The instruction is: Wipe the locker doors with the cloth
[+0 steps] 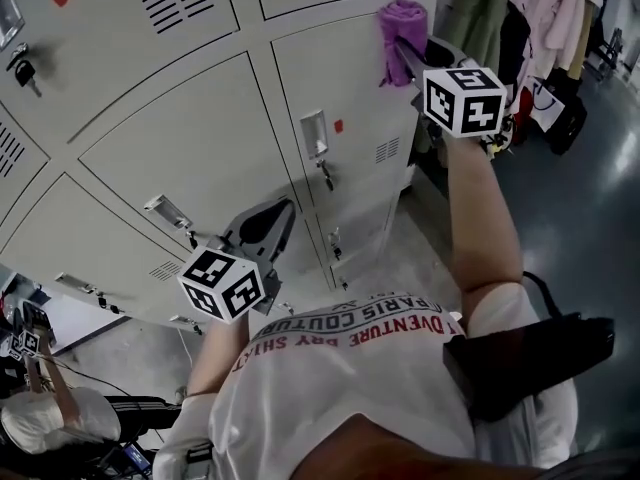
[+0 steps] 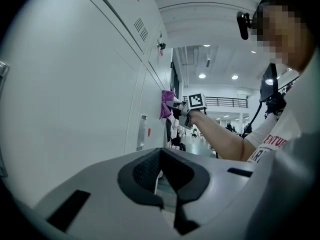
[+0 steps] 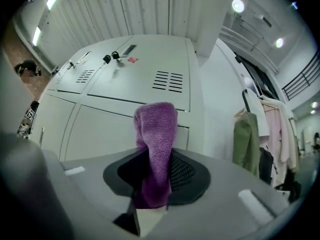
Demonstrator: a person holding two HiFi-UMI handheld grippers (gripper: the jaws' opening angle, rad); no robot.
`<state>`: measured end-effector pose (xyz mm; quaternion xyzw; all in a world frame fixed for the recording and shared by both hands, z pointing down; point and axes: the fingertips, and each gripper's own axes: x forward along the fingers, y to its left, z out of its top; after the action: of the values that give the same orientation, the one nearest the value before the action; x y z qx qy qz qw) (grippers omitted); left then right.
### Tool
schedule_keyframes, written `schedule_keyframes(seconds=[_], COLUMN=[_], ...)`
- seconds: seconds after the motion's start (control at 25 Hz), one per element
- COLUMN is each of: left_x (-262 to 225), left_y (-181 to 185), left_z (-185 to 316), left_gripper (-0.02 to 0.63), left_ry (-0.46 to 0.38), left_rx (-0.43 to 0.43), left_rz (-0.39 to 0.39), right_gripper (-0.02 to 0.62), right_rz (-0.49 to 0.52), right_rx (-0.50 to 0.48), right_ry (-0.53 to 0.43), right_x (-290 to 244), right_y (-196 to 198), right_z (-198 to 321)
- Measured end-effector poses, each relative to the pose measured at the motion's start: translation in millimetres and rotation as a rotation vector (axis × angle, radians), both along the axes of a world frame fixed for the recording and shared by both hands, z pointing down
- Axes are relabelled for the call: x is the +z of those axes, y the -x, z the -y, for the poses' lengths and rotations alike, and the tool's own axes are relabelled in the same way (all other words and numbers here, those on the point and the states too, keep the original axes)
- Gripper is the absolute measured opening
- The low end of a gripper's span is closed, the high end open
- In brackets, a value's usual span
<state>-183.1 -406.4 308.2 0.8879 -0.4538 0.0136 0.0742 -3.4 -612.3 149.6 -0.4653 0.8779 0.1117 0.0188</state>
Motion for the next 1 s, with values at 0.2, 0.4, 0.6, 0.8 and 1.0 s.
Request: schedule_keyframes(seconds=[0.2, 0.4, 0.6, 0.8, 1.0], left_x=[2, 3, 4, 4, 5], left_y=[-3, -3, -2, 3, 5], left_z=[3, 5, 5, 3, 1], left_gripper=[0.0, 0.0, 0.0, 0.0, 0.0], left_ry=[0.004, 0.009, 0.014, 0.017, 0.015], left_rx=[0.012, 0.018, 0.013, -0.001, -0.01], left_rz=[0.006, 0.007, 0.012, 0.006, 0.002], right_gripper=[0.091, 0.078, 0.077, 0.077, 0.077], right_rz=[0.045, 0.057, 0.068, 0.081, 0.018], right_rx=[0.068, 0.09, 0.07, -0.046, -0.227], right_ry=[0.03, 0.036, -0.002, -0.07, -0.111], right_x=[6, 9, 2, -16, -7], right_y=[-32, -40, -37, -5, 61], right_z=[20, 26, 17, -31, -88])
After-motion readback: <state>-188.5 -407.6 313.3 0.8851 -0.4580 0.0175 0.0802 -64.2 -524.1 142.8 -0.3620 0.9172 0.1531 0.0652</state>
